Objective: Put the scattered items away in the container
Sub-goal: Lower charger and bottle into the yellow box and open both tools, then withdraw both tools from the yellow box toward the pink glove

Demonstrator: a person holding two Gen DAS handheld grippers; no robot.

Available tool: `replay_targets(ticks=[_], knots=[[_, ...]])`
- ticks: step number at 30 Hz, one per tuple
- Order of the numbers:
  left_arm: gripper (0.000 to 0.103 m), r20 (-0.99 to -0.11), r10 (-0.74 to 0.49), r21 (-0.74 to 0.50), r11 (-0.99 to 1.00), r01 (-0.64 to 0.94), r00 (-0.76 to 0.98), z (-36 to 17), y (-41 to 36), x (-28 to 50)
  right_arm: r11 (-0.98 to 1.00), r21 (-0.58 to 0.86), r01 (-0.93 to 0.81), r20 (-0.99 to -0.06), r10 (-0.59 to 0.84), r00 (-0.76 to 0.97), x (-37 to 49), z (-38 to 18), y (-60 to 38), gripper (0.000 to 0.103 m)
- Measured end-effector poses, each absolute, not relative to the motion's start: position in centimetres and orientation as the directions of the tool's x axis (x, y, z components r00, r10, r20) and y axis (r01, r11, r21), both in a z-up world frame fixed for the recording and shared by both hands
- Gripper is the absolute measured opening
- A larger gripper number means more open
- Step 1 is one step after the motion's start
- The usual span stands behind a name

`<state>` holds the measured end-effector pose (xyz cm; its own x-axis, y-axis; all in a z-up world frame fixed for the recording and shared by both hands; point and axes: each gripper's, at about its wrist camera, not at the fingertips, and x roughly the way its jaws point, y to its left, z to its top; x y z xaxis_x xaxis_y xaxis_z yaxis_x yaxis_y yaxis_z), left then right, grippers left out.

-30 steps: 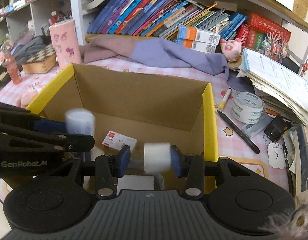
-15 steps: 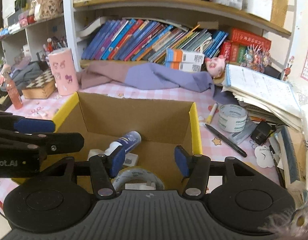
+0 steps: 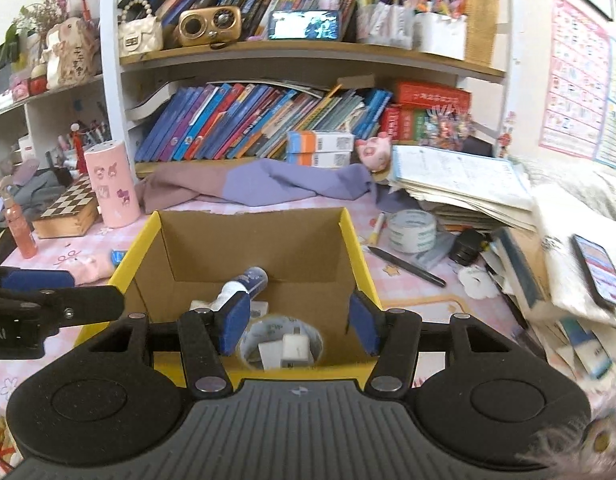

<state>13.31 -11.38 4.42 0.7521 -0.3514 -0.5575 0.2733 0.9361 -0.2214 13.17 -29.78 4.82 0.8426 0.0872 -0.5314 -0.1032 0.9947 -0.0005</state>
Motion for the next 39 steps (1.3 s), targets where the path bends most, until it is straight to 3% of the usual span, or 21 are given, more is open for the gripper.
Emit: replay_targets(ticks=[21, 39], knots=[[0.07, -0.608, -0.404, -0.21, 0.912, 0.352, 0.684, 3.3, -5.2, 3.4, 0.999, 0.014, 0.04, -0.563, -0.025, 0.826, -0.2, 3.1, -23.4, 0.054], [0.071, -0.655, -0.344, -0.173, 0.935, 0.309, 0.673, 1.7, -2.2, -0.1, 0.999, -0.028, -0.03, -0.599, 0.007, 0.801, -3.2, 1.3, -19.2, 0.058]])
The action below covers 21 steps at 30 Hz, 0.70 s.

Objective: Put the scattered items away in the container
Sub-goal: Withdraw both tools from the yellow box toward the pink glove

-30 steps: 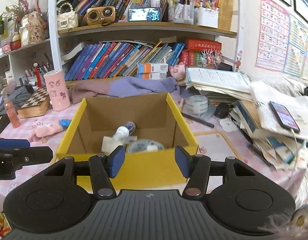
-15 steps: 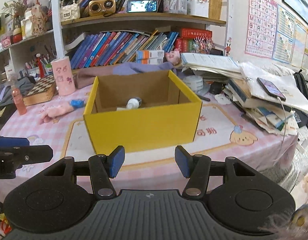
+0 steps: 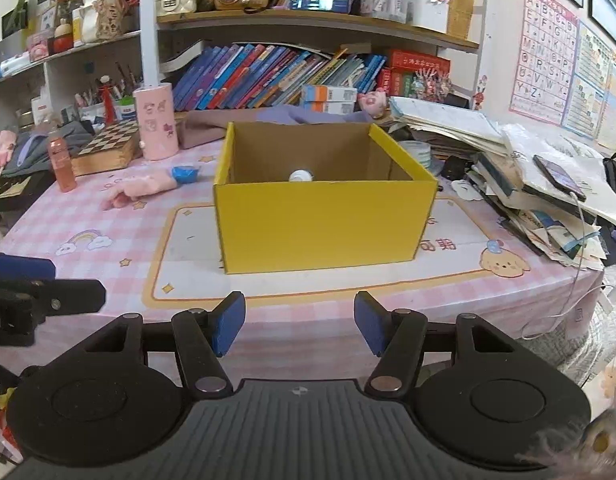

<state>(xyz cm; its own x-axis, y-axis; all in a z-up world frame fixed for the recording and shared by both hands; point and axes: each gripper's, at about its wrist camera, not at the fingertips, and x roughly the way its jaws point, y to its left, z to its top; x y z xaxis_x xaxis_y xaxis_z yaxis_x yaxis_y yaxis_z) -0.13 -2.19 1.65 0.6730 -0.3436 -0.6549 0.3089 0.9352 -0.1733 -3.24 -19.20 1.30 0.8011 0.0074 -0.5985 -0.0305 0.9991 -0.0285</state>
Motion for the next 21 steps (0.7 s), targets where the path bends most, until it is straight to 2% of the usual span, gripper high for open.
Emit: replay_targets(ticks=[21], knots=[[0.071, -0.728, -0.316, -0.195, 0.946, 0.258, 0.608, -0.8, 0.4, -1.5, 0.989, -0.017, -0.145, -0.666, 0.097, 0.74, -3.6, -0.2, -15.1, 0.06]])
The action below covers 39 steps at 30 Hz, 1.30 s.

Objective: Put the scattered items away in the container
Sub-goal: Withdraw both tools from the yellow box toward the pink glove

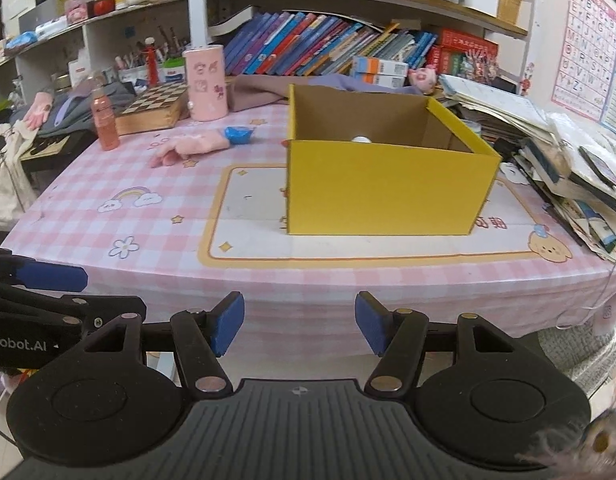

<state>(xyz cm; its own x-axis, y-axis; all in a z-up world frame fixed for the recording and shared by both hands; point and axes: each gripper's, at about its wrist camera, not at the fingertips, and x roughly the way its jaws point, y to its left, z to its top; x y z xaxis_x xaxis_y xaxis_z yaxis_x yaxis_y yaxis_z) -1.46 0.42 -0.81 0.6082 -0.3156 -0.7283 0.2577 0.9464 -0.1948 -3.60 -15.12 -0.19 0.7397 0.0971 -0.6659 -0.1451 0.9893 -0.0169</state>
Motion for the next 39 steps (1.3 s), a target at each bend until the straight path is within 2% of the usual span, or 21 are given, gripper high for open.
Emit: replay_targets(ticks=[2, 4, 29, 39], knots=[[0.073, -0.728, -0.306, -0.192, 0.95, 0.246, 0.613, -0.8, 1.0, -1.6, 0.987, -0.019, -0.161, -0.659, 0.109, 0.744, -3.6, 0.0, -14.5, 0.06], [0.079, -0.727, -0.296, -0.189, 0.954, 0.233, 0.62, -0.7, 1.6, -1.7, 0.983, -0.02, -0.182, -0.651, 0.125, 0.749, -3.6, 0.2, -13.8, 0.061], [0.079, -0.704, -0.14, -0.17, 0.985, 0.026, 0.696, 0.2, 8.5, -1.3, 0.922, -0.021, -0.386, -0.621, 0.291, 0.728, 0.3, 0.8, -6.9, 0.062], [0.079, -0.713, -0.132, -0.166, 0.986, 0.017, 0.689, -0.4, 9.3, 1.9, 0.923, -0.015, -0.384, -0.635, 0.287, 0.717, 3.8, 0.2, -6.2, 0.061]])
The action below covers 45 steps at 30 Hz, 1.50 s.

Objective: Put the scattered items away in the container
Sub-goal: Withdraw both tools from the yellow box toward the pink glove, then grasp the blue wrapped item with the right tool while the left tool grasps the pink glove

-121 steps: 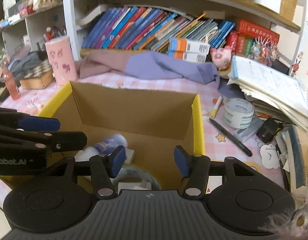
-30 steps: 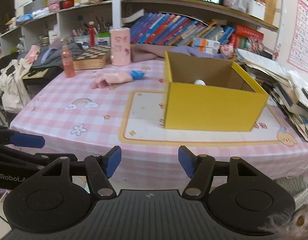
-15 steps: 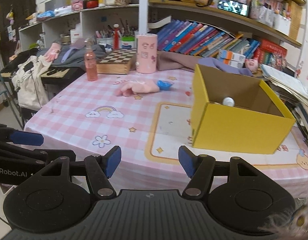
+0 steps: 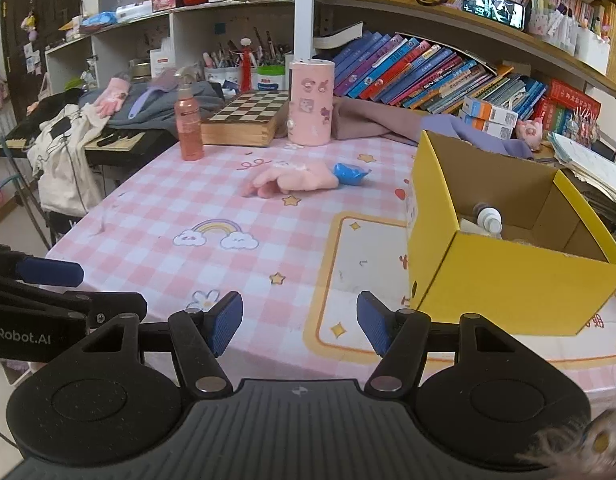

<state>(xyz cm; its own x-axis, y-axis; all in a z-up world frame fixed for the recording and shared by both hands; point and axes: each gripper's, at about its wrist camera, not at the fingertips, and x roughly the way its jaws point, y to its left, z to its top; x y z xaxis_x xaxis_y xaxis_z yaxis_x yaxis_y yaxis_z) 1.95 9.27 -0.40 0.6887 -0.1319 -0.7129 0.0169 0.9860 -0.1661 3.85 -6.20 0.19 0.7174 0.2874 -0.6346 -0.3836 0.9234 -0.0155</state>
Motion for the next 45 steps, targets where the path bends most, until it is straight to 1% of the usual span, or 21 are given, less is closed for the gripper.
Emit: replay_targets(ticks=[19, 30, 37, 45], knots=[[0.079, -0.701, -0.082, -0.092, 0.995, 0.025, 0.709, -0.9, 9.8, 12.7, 0.928, 0.013, -0.373, -0.617, 0.302, 0.727, 15.5, 0.7, -4.2, 0.061], [0.079, -0.689, -0.07, -0.038, 0.997, 0.061, 0.722, -1.6, 9.6, 19.4, 0.947, 0.05, -0.318, -0.608, 0.282, 0.742, 23.4, 1.4, -3.6, 0.06], [0.079, -0.704, -0.072, -0.019, 0.996, 0.083, 0.707, -3.7, 9.7, 24.0, 0.958, 0.073, -0.279, -0.665, 0.255, 0.702, 28.9, 0.3, -2.3, 0.06], [0.079, -0.727, -0.105, -0.026, 0.992, 0.126, 0.679, -6.3, 8.9, 29.2, 0.959, 0.056, -0.277, -0.739, 0.226, 0.635, 34.3, -1.9, -0.9, 0.062]])
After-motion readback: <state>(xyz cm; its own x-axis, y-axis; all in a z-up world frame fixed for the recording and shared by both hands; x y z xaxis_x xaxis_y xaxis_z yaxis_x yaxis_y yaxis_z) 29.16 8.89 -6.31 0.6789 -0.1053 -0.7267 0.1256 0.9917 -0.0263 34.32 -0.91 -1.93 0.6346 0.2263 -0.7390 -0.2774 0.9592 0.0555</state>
